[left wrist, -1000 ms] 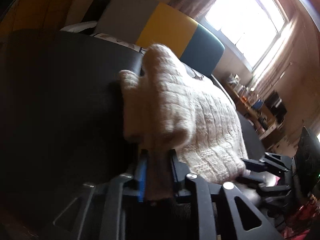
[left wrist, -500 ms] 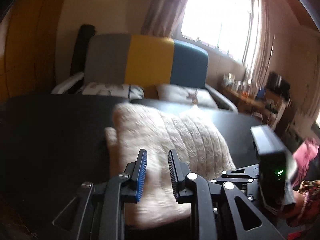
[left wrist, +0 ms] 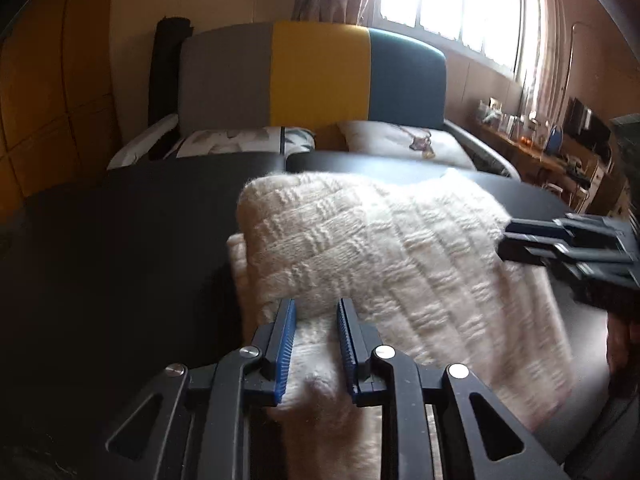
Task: Fold clothes
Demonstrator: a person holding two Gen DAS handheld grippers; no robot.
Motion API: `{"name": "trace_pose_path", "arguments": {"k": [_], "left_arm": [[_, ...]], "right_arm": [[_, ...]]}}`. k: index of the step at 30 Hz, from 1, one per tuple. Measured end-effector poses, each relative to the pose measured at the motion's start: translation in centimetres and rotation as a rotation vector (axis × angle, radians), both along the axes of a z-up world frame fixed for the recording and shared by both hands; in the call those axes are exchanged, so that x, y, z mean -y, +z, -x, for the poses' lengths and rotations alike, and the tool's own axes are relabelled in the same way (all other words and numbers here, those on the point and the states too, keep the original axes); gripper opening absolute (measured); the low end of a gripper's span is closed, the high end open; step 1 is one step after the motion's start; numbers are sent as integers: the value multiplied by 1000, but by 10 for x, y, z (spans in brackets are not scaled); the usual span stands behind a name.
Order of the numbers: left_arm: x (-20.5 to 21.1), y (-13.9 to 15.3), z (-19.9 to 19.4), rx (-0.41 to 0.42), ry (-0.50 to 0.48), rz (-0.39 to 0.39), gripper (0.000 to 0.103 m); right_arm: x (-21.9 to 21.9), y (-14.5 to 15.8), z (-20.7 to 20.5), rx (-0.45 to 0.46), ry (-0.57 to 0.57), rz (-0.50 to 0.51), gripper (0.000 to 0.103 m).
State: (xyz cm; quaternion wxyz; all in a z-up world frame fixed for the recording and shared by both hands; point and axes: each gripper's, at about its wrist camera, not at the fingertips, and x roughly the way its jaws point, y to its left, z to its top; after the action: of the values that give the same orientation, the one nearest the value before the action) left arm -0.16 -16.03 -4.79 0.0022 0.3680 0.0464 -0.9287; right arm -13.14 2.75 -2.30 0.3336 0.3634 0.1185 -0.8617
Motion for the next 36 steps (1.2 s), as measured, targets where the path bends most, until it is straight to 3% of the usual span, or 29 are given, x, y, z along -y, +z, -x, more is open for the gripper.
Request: {"name": "trace_pose_path", "arguments": {"k": [2, 4, 6, 9, 11, 15, 20, 23, 27, 36], "left_arm": [[14, -12, 5, 21, 15, -64, 23], [34, -24, 8, 24, 31, -195, 23], [41, -28, 10, 27, 31, -239, 24], [29, -22, 9, 38, 20, -137, 24], [21, -10, 6, 52, 44, -86, 27], [13, 16, -11, 20, 106, -80, 27], [-12, 28, -24, -18, 88, 63, 27], [-21, 15, -20, 33, 85, 130, 27], [-20, -3, -18, 72, 93, 124, 28], [-8, -2, -15, 93, 113, 56, 32]], "right_arm": [[7, -5, 0, -11, -5, -24, 29], [14, -10, 1, -23, -11, -48, 29], [21, -14, 1, -34, -16, -71, 29], [27, -17, 2, -41, -18, -94, 29], [14, -2, 0, -22, -26, -32, 30], [-9, 23, -21, 7, 4, 112, 37], [0, 15, -52, 25, 106, 52, 37], [12, -8, -58, 83, 120, 0, 37], [20, -34, -57, 124, 85, -19, 42], [19, -35, -56, 129, 74, 1, 43]]}}
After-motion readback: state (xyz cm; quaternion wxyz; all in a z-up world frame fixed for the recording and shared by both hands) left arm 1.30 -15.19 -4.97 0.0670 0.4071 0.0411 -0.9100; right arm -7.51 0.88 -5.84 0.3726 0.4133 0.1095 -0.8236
